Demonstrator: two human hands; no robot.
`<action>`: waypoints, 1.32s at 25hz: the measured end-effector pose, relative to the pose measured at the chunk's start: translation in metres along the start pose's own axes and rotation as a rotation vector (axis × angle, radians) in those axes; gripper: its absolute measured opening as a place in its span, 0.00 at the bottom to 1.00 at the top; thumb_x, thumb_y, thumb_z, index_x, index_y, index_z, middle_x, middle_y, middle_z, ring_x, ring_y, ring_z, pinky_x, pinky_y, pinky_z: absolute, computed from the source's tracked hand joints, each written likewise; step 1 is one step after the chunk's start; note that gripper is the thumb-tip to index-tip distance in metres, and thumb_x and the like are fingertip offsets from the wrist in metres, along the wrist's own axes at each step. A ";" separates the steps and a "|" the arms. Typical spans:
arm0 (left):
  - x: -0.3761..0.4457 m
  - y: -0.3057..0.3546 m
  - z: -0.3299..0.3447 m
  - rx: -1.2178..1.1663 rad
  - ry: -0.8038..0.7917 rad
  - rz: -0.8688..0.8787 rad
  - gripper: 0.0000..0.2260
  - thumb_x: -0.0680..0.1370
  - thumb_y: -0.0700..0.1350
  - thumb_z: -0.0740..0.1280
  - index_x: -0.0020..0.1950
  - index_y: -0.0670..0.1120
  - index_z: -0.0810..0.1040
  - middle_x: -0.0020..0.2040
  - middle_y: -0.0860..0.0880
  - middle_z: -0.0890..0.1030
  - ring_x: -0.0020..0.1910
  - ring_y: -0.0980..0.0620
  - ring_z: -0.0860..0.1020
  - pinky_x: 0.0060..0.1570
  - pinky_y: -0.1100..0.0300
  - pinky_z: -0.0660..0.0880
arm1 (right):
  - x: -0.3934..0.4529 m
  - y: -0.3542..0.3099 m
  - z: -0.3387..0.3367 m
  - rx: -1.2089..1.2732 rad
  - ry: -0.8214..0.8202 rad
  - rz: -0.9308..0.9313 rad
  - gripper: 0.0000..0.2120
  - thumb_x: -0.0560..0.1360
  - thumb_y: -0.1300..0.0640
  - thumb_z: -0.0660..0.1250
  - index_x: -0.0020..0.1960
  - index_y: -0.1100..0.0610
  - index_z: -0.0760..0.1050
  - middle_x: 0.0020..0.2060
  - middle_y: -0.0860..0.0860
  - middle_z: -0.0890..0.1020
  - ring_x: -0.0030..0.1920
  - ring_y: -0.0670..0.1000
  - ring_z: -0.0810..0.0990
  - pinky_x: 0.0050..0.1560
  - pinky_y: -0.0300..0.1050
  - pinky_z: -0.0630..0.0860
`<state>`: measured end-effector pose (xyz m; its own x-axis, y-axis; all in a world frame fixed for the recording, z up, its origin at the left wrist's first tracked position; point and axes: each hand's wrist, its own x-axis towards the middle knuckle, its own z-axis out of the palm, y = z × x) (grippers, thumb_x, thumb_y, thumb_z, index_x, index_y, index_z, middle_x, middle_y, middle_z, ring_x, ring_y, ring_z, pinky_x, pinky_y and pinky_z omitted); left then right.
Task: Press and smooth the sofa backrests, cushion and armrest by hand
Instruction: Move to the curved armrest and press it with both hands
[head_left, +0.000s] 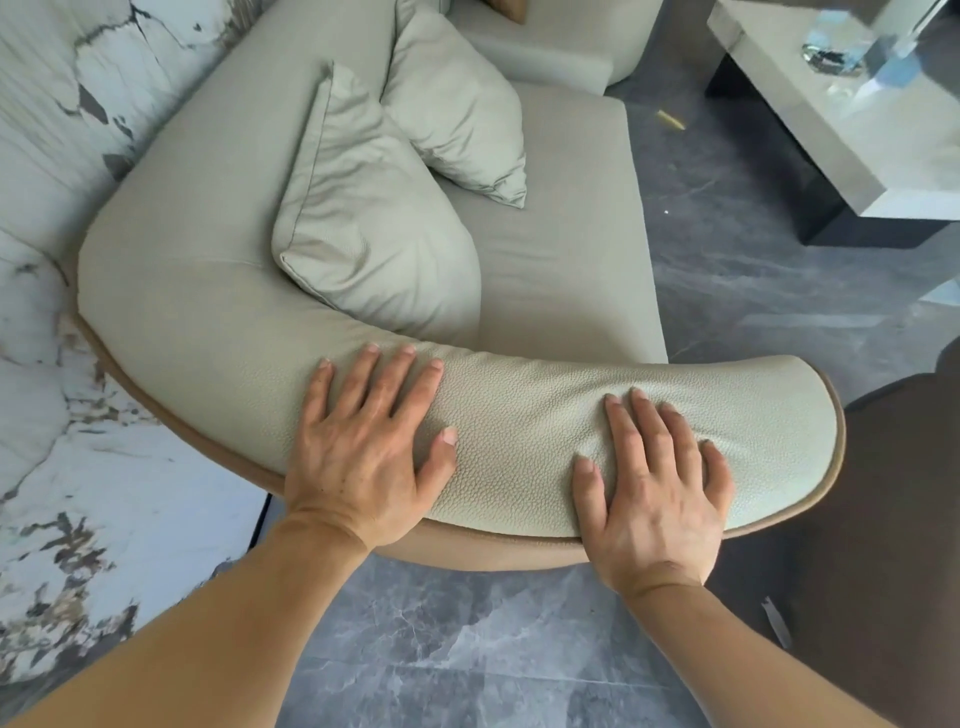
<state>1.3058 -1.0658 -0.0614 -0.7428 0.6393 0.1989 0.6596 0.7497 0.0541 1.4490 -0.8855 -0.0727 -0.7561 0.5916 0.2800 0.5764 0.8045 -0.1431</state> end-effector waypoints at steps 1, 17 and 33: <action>0.006 0.000 0.001 -0.001 0.002 -0.001 0.28 0.75 0.58 0.53 0.72 0.48 0.70 0.71 0.45 0.72 0.71 0.40 0.67 0.69 0.36 0.59 | 0.006 0.000 0.001 -0.001 0.005 -0.001 0.31 0.75 0.39 0.49 0.72 0.52 0.68 0.71 0.51 0.72 0.72 0.58 0.67 0.70 0.63 0.60; 0.101 -0.008 0.024 0.003 0.064 -0.013 0.27 0.75 0.57 0.53 0.70 0.48 0.72 0.70 0.45 0.74 0.70 0.41 0.68 0.70 0.38 0.59 | 0.099 0.004 0.037 0.038 0.089 -0.027 0.31 0.75 0.39 0.49 0.71 0.52 0.70 0.70 0.51 0.73 0.71 0.57 0.68 0.70 0.63 0.59; 0.211 -0.024 0.050 0.001 0.122 -0.023 0.26 0.75 0.56 0.52 0.69 0.48 0.73 0.68 0.46 0.76 0.69 0.42 0.70 0.69 0.39 0.61 | 0.209 0.001 0.076 0.035 0.174 -0.056 0.30 0.76 0.40 0.48 0.70 0.53 0.71 0.68 0.51 0.75 0.70 0.58 0.70 0.68 0.64 0.61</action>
<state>1.1278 -0.9404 -0.0692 -0.7382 0.5965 0.3150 0.6424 0.7641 0.0586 1.2684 -0.7574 -0.0863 -0.7202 0.5299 0.4479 0.5214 0.8392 -0.1545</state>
